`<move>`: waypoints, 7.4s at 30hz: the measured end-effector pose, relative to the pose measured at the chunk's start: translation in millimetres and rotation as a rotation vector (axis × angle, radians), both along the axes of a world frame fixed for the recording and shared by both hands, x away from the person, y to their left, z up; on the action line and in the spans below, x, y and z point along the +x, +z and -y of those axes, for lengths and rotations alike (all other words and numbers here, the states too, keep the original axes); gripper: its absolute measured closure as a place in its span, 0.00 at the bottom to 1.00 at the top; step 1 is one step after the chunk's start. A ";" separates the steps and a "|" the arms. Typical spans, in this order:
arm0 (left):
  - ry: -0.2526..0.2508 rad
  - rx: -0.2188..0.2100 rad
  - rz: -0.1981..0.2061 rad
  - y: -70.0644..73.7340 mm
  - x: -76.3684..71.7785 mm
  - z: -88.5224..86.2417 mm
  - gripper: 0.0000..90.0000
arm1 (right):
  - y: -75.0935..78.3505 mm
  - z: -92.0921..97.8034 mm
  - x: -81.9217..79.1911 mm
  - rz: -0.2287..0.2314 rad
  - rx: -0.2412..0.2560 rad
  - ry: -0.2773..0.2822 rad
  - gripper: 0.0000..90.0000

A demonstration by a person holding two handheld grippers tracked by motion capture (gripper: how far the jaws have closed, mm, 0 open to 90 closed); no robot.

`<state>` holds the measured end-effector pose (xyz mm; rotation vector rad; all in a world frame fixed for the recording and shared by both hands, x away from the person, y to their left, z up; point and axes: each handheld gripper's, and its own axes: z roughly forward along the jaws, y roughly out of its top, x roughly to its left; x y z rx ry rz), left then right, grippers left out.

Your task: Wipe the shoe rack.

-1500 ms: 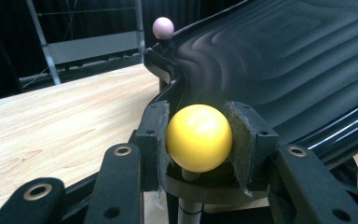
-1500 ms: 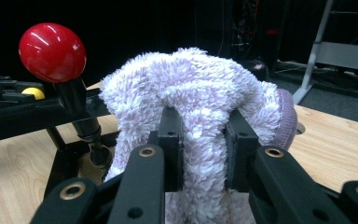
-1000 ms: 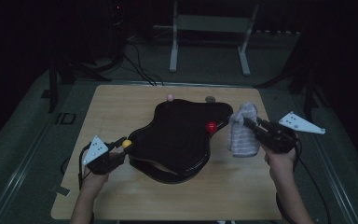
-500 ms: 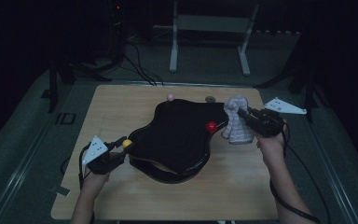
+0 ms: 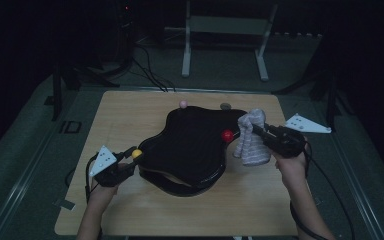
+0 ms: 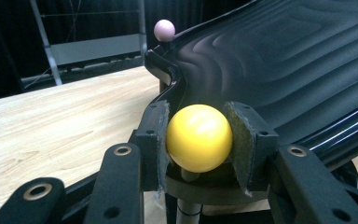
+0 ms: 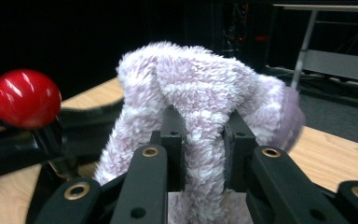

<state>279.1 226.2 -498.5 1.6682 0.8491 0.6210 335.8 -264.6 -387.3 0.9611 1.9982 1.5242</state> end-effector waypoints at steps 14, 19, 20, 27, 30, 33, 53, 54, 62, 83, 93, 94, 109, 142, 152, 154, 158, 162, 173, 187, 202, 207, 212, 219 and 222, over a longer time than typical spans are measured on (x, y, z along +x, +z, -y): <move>-0.006 -0.002 -0.005 0.3 0.5 0.0 0.67 | 0.1 -4.1 -19.2 0.014 0.010 0.017 0.83; -0.004 0.002 -0.003 0.4 -0.2 -0.1 0.67 | -13.3 -21.4 -20.6 0.002 -0.051 0.022 0.83; -0.004 0.002 -0.003 0.3 0.0 0.0 0.67 | -15.4 -21.9 -20.6 -0.004 -0.049 0.025 0.83; -0.009 -0.004 -0.005 -0.1 0.4 -0.9 0.67 | -11.7 -25.3 -27.2 -0.012 -0.044 0.051 0.83; -0.008 -0.003 -0.005 0.2 0.5 -0.4 0.67 | -15.1 -27.1 -24.9 -0.018 -0.043 0.048 0.83; -0.010 -0.004 -0.005 -0.1 0.4 -0.7 0.67 | -17.2 -23.1 -23.3 -0.025 -0.031 0.044 0.83; -0.004 0.000 -0.008 0.6 0.4 0.2 0.67 | -11.5 -25.0 -17.3 -0.016 -0.069 0.017 0.82; -0.006 -0.004 -0.008 0.4 0.3 0.1 0.67 | -11.5 -25.0 -17.3 -0.016 -0.069 0.017 0.82; -0.006 -0.003 -0.007 0.4 0.3 0.1 0.67 | -25.8 -32.2 -29.7 -0.066 -0.061 0.089 0.82; 0.001 0.007 -0.005 0.8 -0.3 0.9 0.67 | 5.8 -19.6 -64.7 0.017 -0.011 0.184 0.82; 0.002 0.004 -0.008 0.8 -0.3 0.6 0.67 | 4.1 -44.1 -77.2 0.007 -0.030 0.289 0.82; 0.001 0.002 -0.010 0.8 -0.1 0.4 0.67 | 2.8 -44.1 -75.3 -0.001 -0.026 0.285 0.83; -0.001 0.002 -0.013 1.1 0.0 0.1 0.67 | 0.7 -46.0 -73.7 -0.016 -0.052 0.270 0.83; -0.004 -0.010 -0.007 -0.4 1.0 0.4 0.67 | 23.0 -17.9 -29.9 0.026 -0.010 0.053 0.83; -0.009 -0.001 -0.009 0.4 1.4 -0.1 0.67 | -8.0 -34.2 -17.3 -0.049 -0.048 0.029 0.83; -0.009 -0.004 -0.008 0.2 1.3 -0.1 0.67 | -12.6 -31.4 -17.7 -0.066 -0.054 0.031 0.83; -0.009 -0.004 -0.008 0.1 1.5 -0.1 0.67 | -3.6 -22.4 -18.2 -0.047 -0.042 0.012 0.83; -0.008 -0.001 -0.008 0.3 1.4 0.0 0.67 | 10.7 -17.0 -12.8 -0.012 -0.028 -0.015 0.83; -0.006 -0.002 -0.009 0.4 1.5 -0.9 0.67 | -7.0 -20.0 -5.3 -0.056 -0.049 -0.018 0.82; -0.010 -0.007 -0.011 0.1 2.4 -1.4 0.67 | -6.0 -12.2 15.8 -0.083 -0.042 -0.023 0.82; -0.016 -0.005 -0.011 0.1 3.1 -2.2 0.67 | 28.7 -8.0 57.5 -0.039 -0.029 -0.077 0.82; -0.014 -0.004 -0.012 0.3 3.1 -1.7 0.67 | 16.8 -10.0 60.6 -0.057 -0.044 -0.076 0.83; -0.010 -0.003 -0.010 0.2 2.3 -0.4 0.67 | 6.7 -5.6 59.1 -0.077 -0.057 -0.079 0.84; -0.009 0.000 -0.011 0.3 1.6 0.0 0.67 | -2.2 -2.9 56.1 -0.101 -0.049 -0.084 0.84; -0.009 0.000 -0.010 0.3 1.3 0.5 0.67 | -5.9 -1.4 55.6 -0.112 -0.046 -0.080 0.84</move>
